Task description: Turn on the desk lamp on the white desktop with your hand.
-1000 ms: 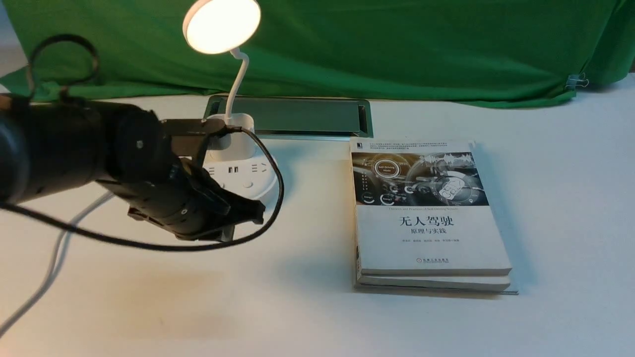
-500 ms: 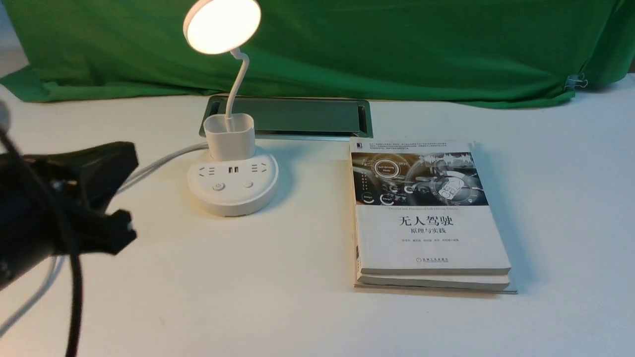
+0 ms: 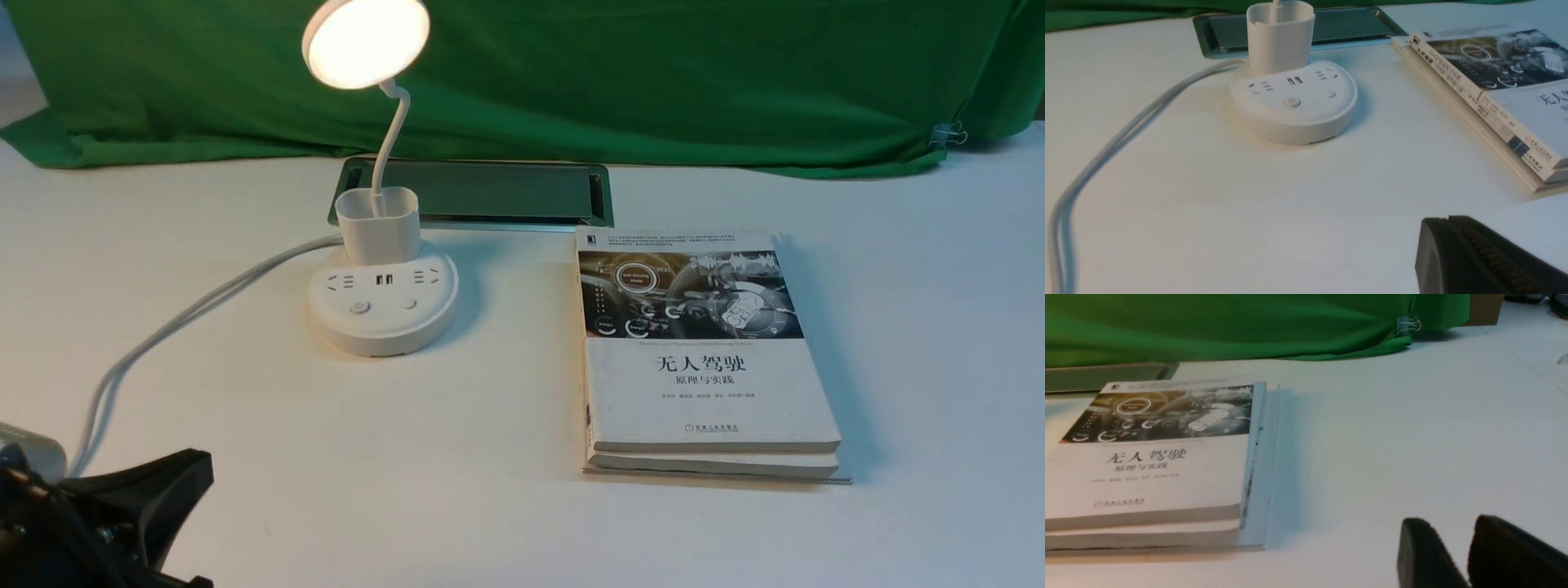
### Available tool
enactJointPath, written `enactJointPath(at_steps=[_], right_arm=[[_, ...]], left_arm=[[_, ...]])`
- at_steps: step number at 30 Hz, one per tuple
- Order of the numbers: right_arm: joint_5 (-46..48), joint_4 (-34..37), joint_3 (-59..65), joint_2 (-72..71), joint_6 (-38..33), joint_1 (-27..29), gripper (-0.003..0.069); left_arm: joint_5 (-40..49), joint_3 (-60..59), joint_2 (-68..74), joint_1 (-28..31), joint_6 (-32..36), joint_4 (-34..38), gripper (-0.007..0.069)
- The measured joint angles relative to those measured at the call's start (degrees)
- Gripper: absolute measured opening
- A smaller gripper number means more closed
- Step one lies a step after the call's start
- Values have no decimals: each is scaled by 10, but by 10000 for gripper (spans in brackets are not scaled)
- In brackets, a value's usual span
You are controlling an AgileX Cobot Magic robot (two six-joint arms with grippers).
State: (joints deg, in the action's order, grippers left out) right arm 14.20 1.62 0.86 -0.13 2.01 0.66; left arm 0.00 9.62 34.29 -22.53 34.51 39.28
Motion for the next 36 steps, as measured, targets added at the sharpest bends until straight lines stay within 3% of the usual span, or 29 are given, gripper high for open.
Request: enactJointPath(at_steps=[9,13,15,20,24,28,36], right_arm=[[0,0,0,0,0,0,238],[0,0,0,0,0,0,238],[0,0,0,0,0,0,238],[-1,0,-1,-1,0,0,238],[0,0,-1,-1,0,0,238],[0,0,-1,-1,0,0,238],[0,0,-1,-1,0,0,238]], left_arm=[[-91,-53,-131,1,11,-44,21],[-101,-90,-234,42,9,-82,21],[-96,-98,-282,73,-25,-114,21],[-20,-98,-341,152,-140,-223,21],[62,-98,-343,174,-237,-299,21],[133,-99,-343,175,-258,-326,21],[139,-99,-344,175,-260,-330,21]])
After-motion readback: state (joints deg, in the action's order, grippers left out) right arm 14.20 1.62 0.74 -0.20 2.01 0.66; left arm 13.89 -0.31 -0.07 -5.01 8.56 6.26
